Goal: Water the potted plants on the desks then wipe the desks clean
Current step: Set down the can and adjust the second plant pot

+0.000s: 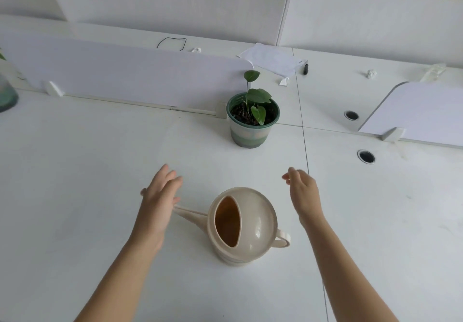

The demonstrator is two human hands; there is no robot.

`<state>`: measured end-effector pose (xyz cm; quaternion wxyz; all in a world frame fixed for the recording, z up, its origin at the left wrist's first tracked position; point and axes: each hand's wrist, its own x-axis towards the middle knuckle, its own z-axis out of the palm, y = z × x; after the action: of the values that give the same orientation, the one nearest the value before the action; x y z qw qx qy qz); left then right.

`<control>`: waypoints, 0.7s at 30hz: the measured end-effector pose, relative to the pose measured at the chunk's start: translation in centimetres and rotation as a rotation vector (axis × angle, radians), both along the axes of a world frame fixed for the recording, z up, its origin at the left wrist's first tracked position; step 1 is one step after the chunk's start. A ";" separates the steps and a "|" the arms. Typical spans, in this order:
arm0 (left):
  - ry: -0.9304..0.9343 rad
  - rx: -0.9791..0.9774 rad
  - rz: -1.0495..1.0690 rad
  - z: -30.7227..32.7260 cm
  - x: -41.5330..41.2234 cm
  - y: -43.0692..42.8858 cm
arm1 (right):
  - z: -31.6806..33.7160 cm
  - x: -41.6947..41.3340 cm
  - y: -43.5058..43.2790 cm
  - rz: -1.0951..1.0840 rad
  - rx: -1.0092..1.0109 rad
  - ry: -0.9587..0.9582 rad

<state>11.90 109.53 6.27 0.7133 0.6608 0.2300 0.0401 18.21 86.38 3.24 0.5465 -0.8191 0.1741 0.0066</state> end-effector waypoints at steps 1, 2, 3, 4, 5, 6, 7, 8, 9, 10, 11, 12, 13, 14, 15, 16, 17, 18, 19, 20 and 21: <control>-0.006 0.015 -0.006 0.3 1.5 -0.3 | 0.2 1.3 0.0 -0.001 0.011 -0.014; -0.007 0.036 -0.011 0.4 3.1 -0.6 | 0.3 2.6 0.1 -0.006 0.019 -0.021; -0.007 0.055 -0.019 0.4 4.9 -1.0 | 0.2 3.8 0.3 -0.017 0.027 -0.022; -0.008 0.072 -0.033 0.1 6.6 -1.5 | 0.2 5.1 0.4 -0.034 0.039 -0.025; -0.008 0.086 -0.050 -0.1 8.6 -2.0 | 0.1 6.4 0.5 -0.058 0.055 -0.029; -0.008 0.097 -0.068 -0.5 10.3 -2.4 | 0.0 7.3 0.6 -0.076 0.070 -0.034; -0.008 0.102 -0.087 -0.9 11.9 -2.8 | -0.1 8.2 0.8 -0.091 0.084 -0.038; -0.006 0.100 -0.107 -1.4 13.7 -3.2 | -0.3 9.2 0.8 -0.102 0.098 -0.041; 0.000 0.090 -0.125 -1.9 15.3 -3.6 | -0.6 10.3 0.9 -0.102 0.113 -0.043; 0.005 0.067 -0.140 -2.4 16.9 -3.8 | -0.7 11.2 1.0 -0.095 0.127 -0.048; 0.002 0.041 -0.146 -2.9 18.4 -4.1 | -0.9 12.1 1.1 -0.086 0.145 -0.052; -0.006 0.016 -0.153 -3.5 19.8 -4.2 | -1.1 13.0 1.2 -0.079 0.170 -0.056; -0.007 -0.001 -0.162 -4.0 21.1 -4.4 | -1.3 13.8 1.3 -0.076 0.196 -0.056; -0.006 -0.019 -0.168 -4.7 22.4 -4.5 | -1.5 14.7 1.4 -0.075 0.225 -0.052; -0.005 -0.034 -0.164 -5.2 23.6 -4.6 | -1.9 15.6 1.4 -0.078 0.255 -0.045; -0.008 -0.060 -0.159 -5.7 24.8 -4.8 | -2.2 16.3 1.5 -0.082 0.281 -0.036; -0.004 -0.082 -0.158 -6.1 25.7 -5.0 | -2.6 17.0 1.7 -0.089 0.302 -0.030; 0.001 -0.108 -0.168 -6.5 26.5 -5.1 | -2.8 17.3 2.1 -0.107 0.323 -0.032; 0.004 -0.130 -0.195 -6.6 27.0 -5.3 | -3.1 17.5 2.5 -0.137 0.348 -0.041; -0.006 -0.152 -0.226 -6.9 27.3 -5.5 | -3.3 17.6 2.7 -0.171 0.370 -0.055; -0.010 -0.163 -0.245 -6.9 27.2 -5.9 | -3.6 17.6 2.9 -0.203 0.386 -0.070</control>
<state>39.13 103.64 -0.63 0.7653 0.6236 0.1463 -0.0627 35.84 89.32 -0.40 0.6967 -0.6773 0.2322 -0.0436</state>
